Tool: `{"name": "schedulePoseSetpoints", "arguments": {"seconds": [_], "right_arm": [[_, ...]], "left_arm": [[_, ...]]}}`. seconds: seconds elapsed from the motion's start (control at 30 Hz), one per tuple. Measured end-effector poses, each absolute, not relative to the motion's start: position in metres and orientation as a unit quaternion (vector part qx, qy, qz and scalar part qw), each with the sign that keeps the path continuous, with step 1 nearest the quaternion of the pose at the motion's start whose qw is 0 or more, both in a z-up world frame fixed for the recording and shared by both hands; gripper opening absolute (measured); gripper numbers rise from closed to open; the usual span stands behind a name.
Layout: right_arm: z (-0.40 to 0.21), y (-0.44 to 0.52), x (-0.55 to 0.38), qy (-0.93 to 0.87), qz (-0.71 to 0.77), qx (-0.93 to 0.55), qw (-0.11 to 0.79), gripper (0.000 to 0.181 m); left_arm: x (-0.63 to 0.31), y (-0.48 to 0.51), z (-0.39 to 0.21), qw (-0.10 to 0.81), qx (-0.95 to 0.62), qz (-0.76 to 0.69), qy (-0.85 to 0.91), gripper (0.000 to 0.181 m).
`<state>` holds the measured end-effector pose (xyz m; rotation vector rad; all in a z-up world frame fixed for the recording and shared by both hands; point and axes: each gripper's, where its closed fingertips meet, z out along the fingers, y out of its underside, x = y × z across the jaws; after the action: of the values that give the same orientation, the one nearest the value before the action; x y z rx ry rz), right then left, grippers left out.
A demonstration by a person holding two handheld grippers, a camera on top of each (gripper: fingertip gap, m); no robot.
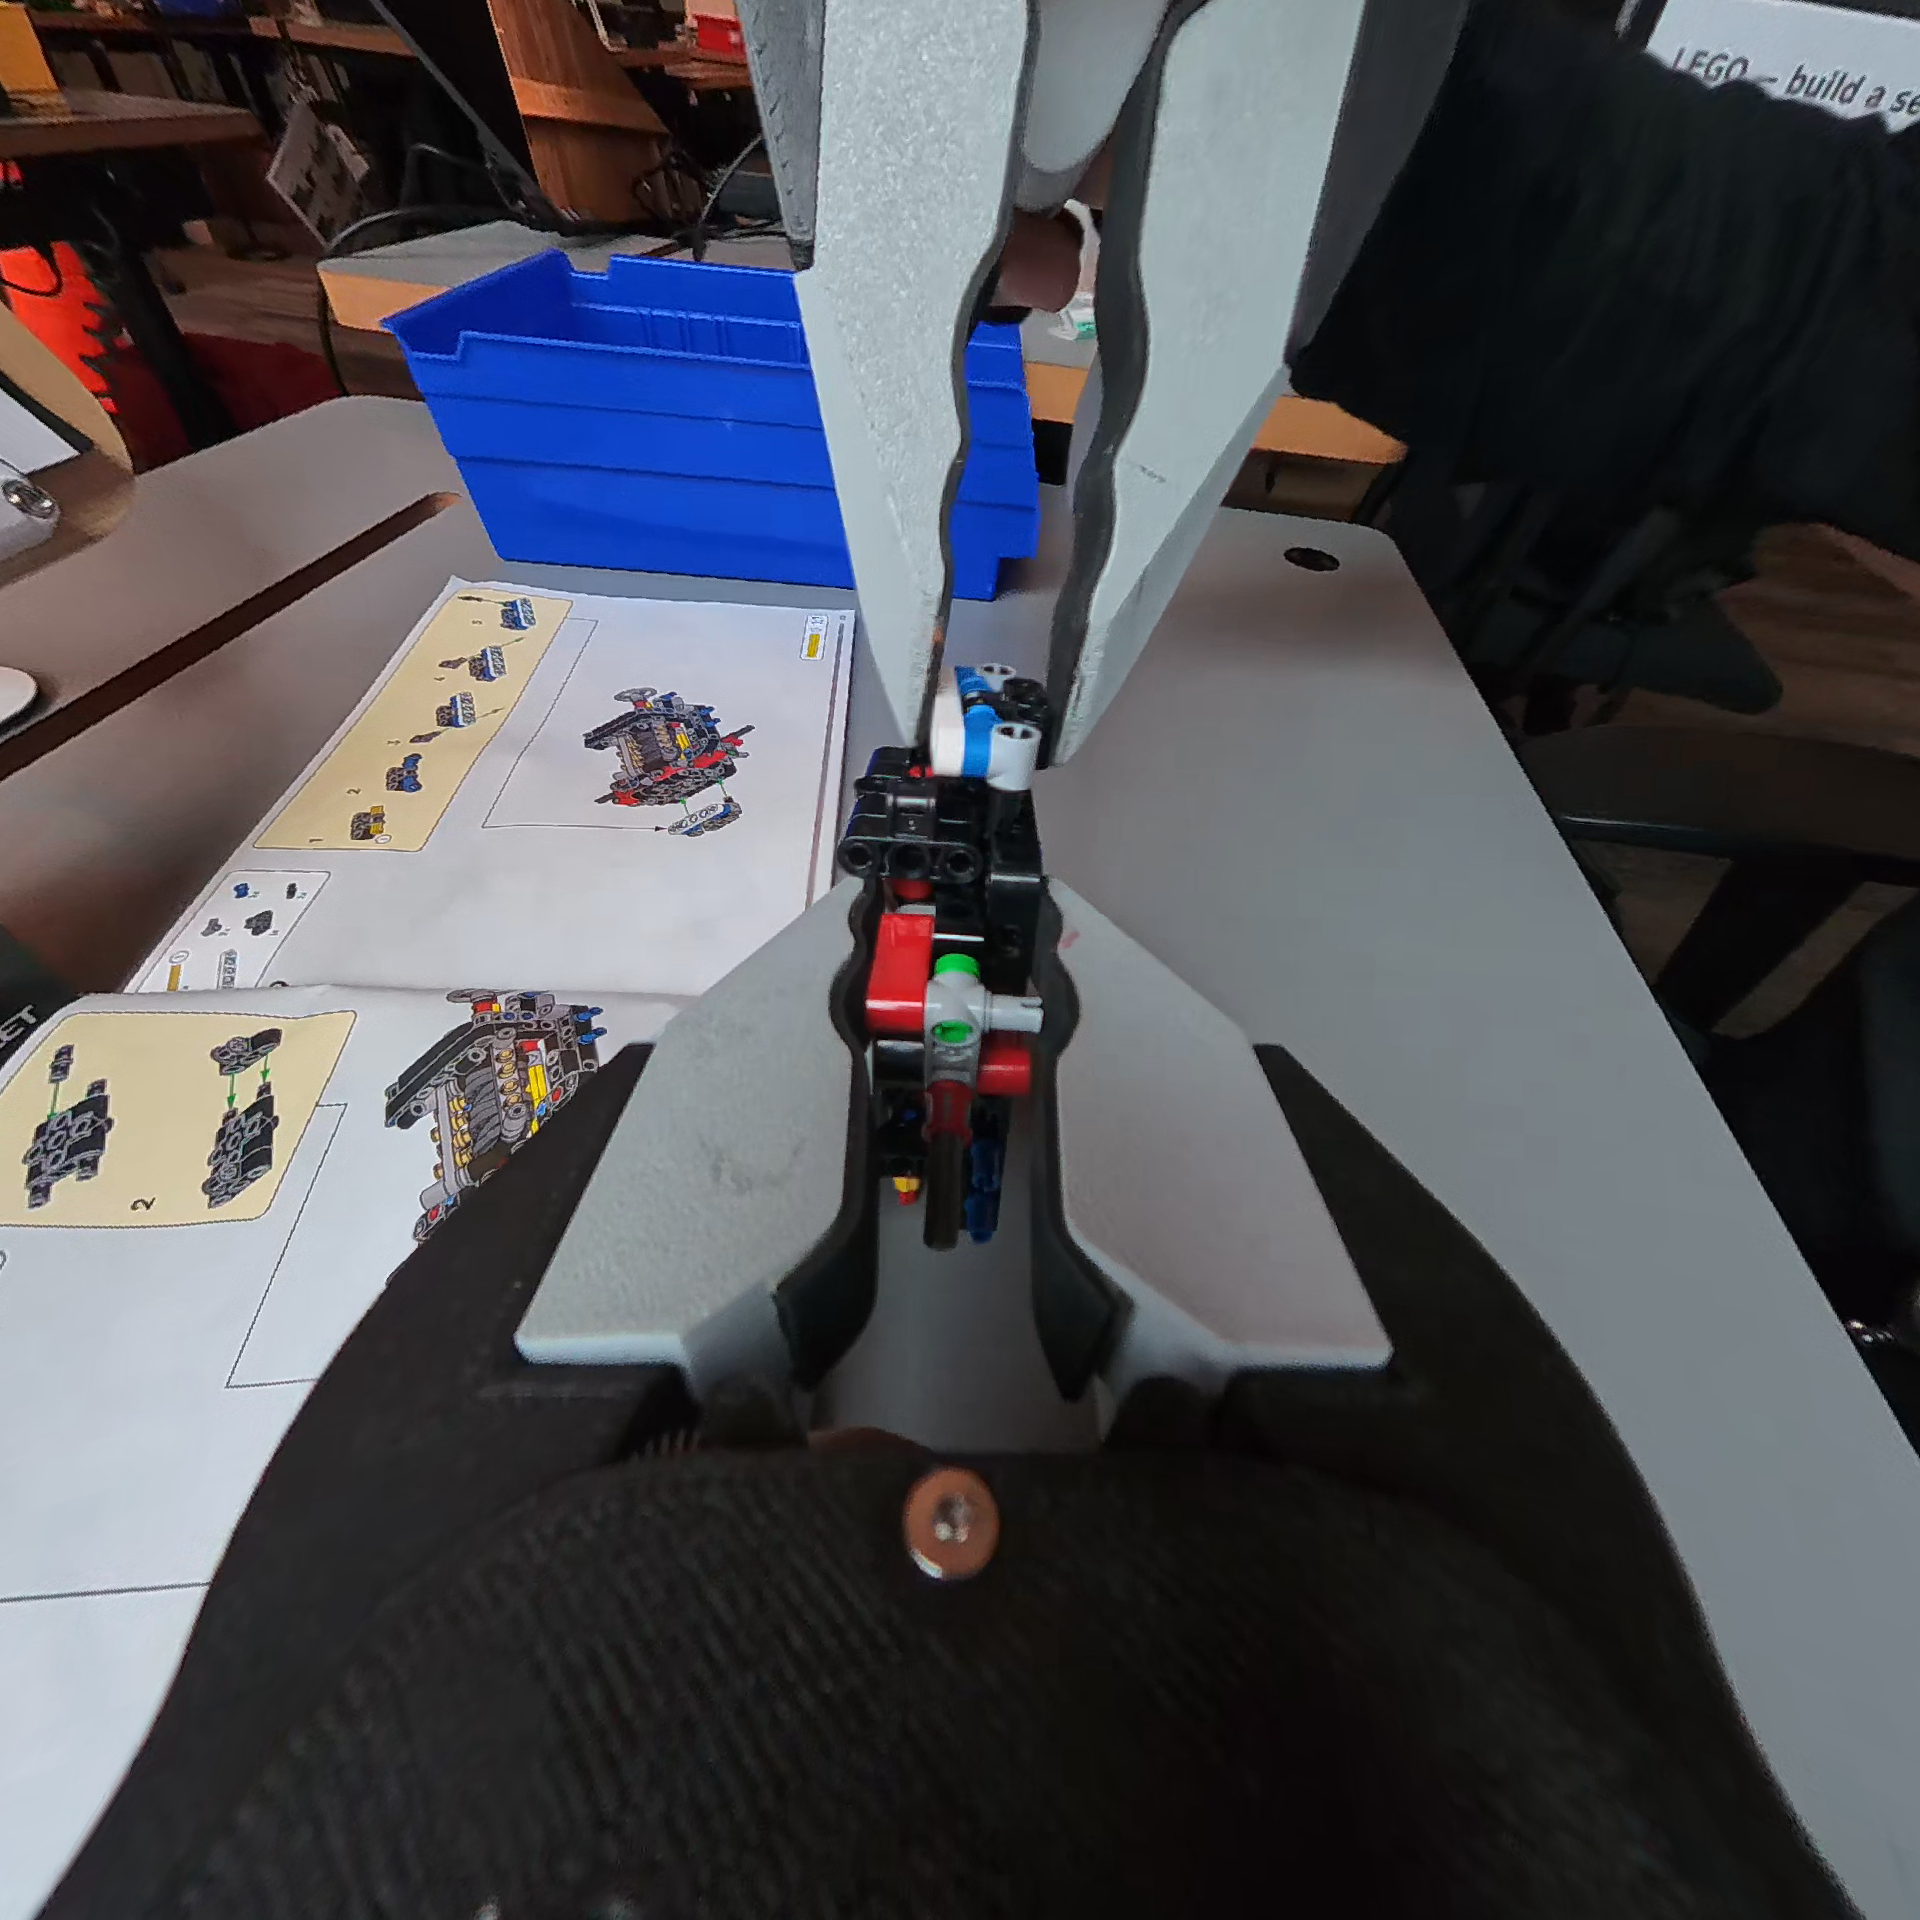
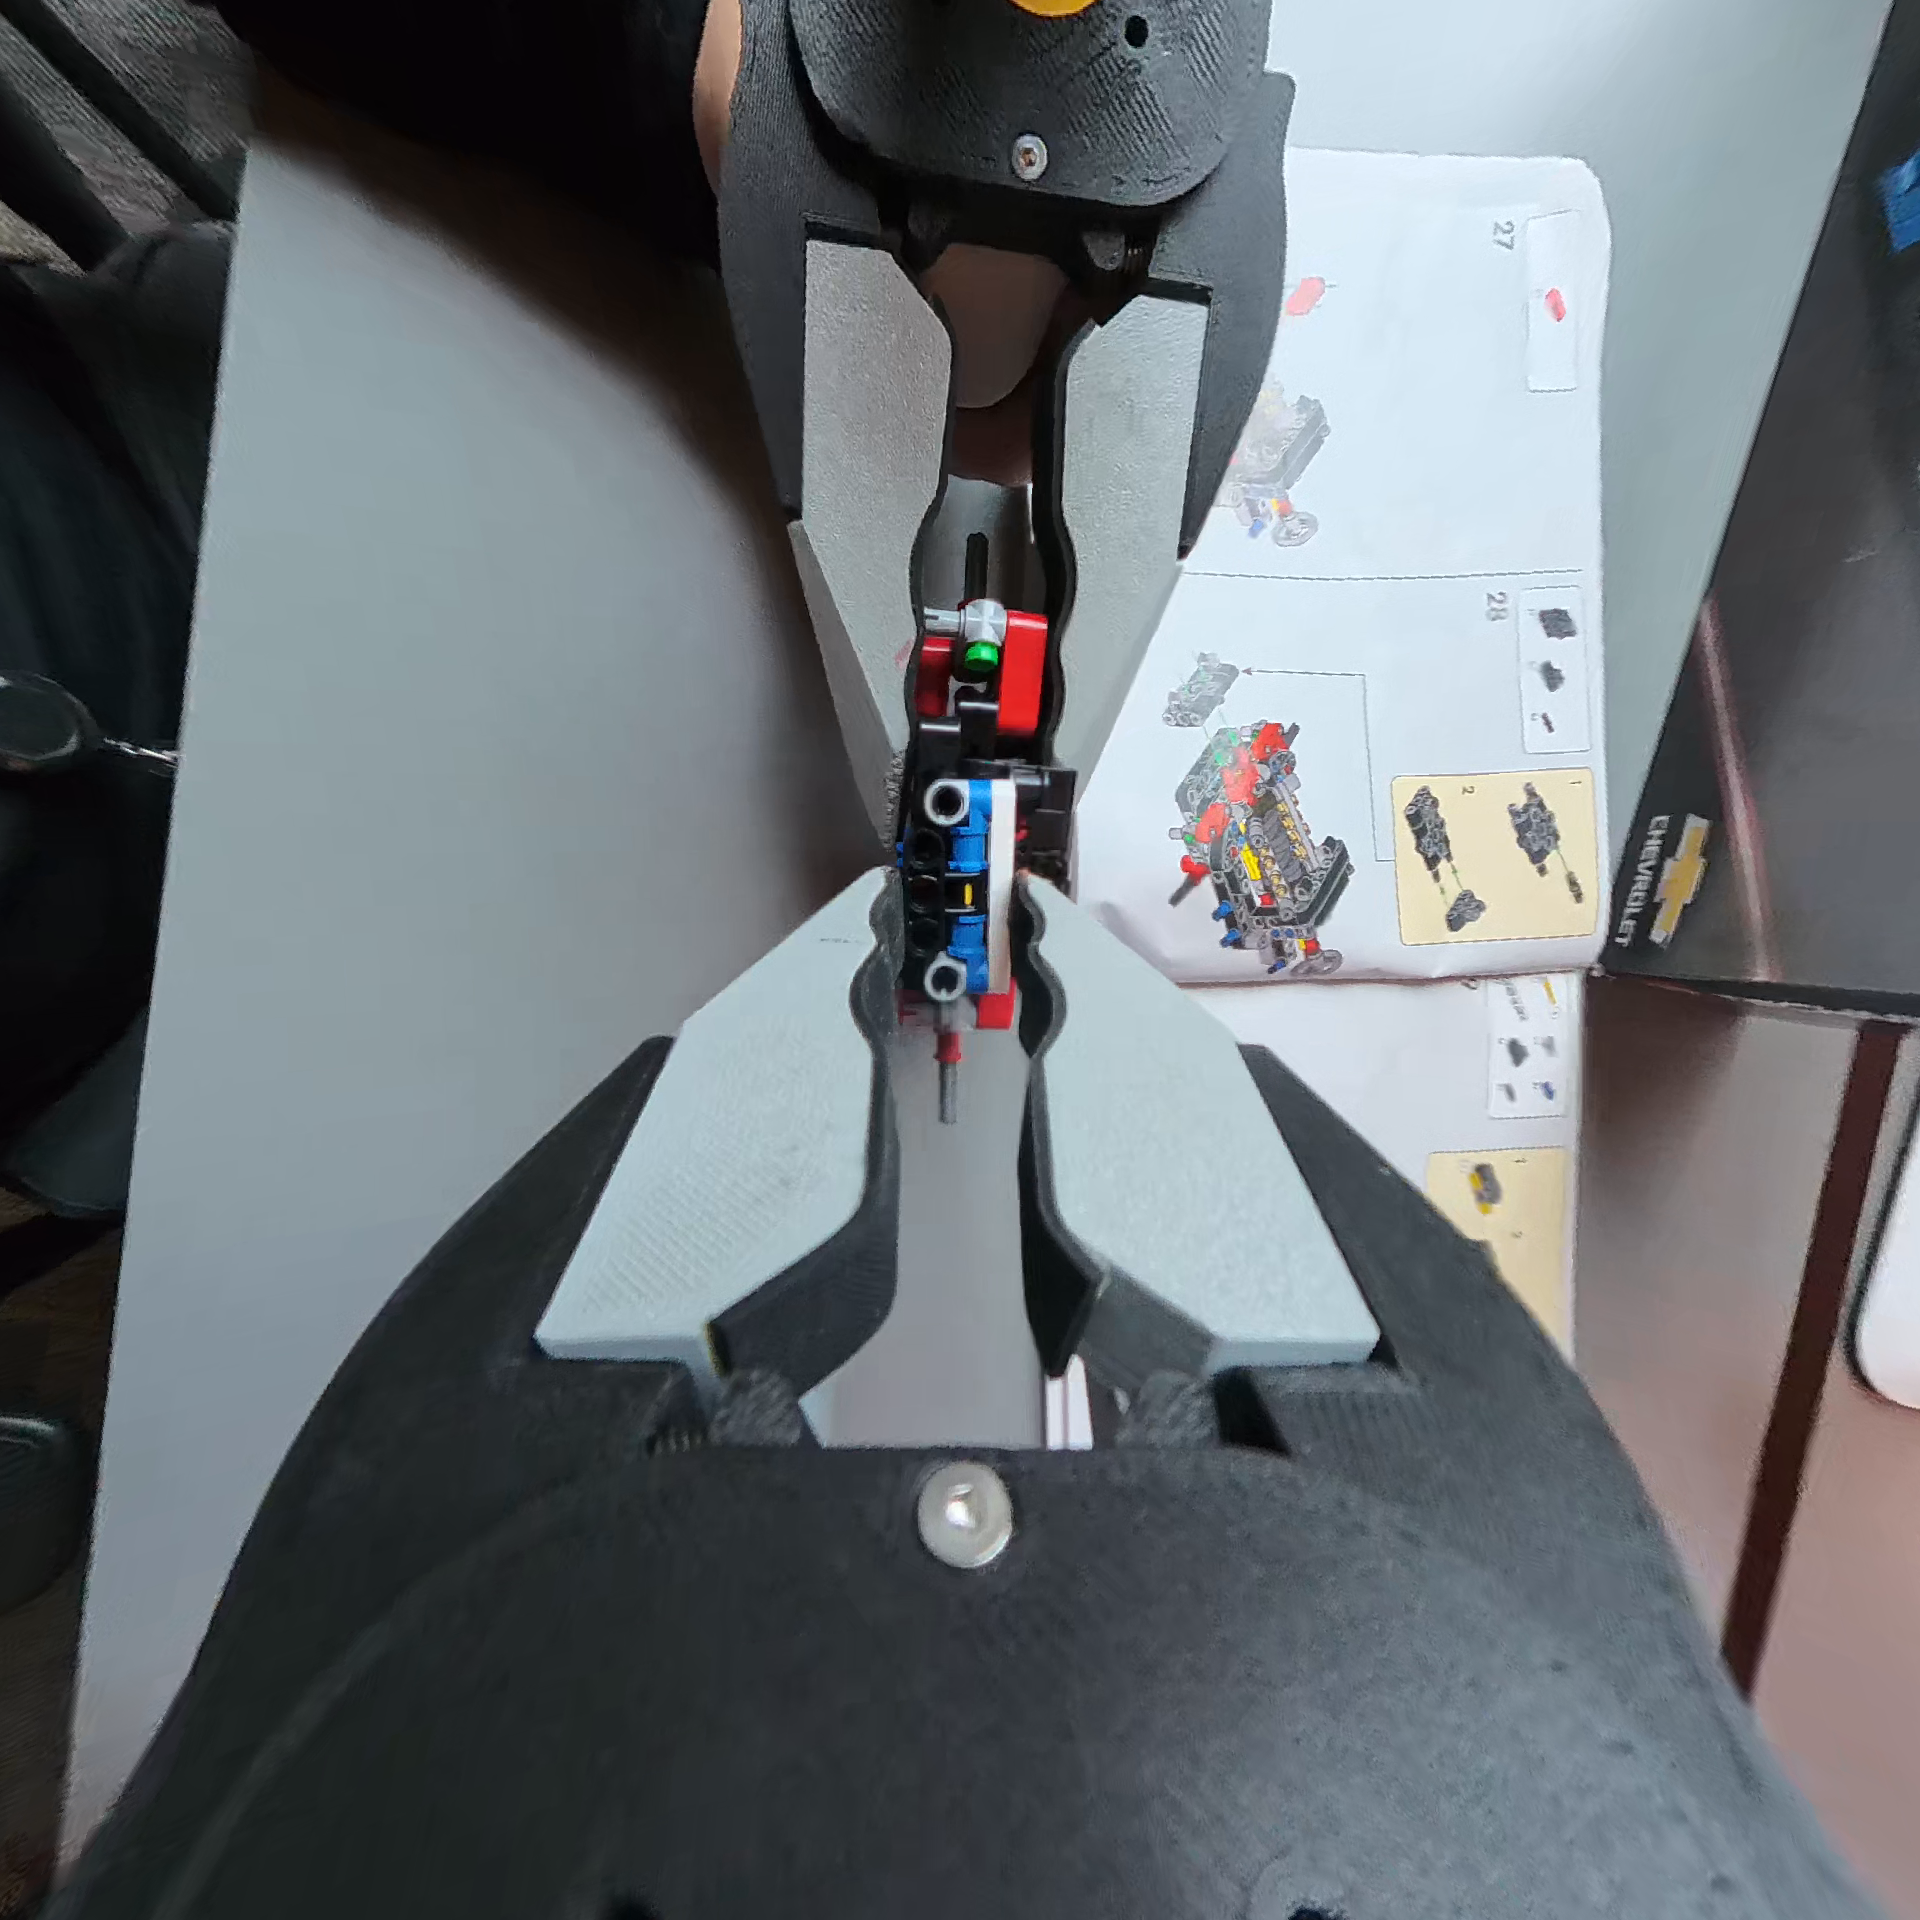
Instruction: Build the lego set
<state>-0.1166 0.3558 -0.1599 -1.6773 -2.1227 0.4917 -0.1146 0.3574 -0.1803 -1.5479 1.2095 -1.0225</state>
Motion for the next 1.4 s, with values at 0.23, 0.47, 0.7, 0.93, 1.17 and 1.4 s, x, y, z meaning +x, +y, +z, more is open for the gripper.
{"name": "schedulePoseSetpoints", "arguments": {"seconds": [0.23,0.47,0.7,0.93,1.17,1.4], "right_arm": [[-0.158,0.358,-0.118,-0.735,0.225,-0.613,0.181,0.018],[-0.158,0.357,-0.123,-0.733,0.234,-0.611,0.188,0.017],[-0.158,0.357,-0.124,-0.74,0.226,-0.604,0.191,0.017],[-0.159,0.357,-0.124,-0.73,0.232,-0.614,0.192,0.017],[-0.158,0.36,-0.126,-0.726,0.205,-0.62,0.216,0.017],[-0.159,0.361,-0.126,-0.737,0.177,-0.616,0.215,0.017]], "left_arm": [[-0.117,0.359,-0.18,0.44,-0.629,-0.431,0.474,0.025],[-0.117,0.36,-0.179,0.439,-0.629,-0.433,0.473,0.025],[-0.117,0.36,-0.18,0.44,-0.629,-0.433,0.473,0.025],[-0.117,0.36,-0.18,0.439,-0.63,-0.435,0.47,0.025],[-0.119,0.363,-0.179,0.437,-0.635,-0.442,0.46,0.025],[-0.12,0.363,-0.18,0.436,-0.638,-0.442,0.456,0.025]]}}
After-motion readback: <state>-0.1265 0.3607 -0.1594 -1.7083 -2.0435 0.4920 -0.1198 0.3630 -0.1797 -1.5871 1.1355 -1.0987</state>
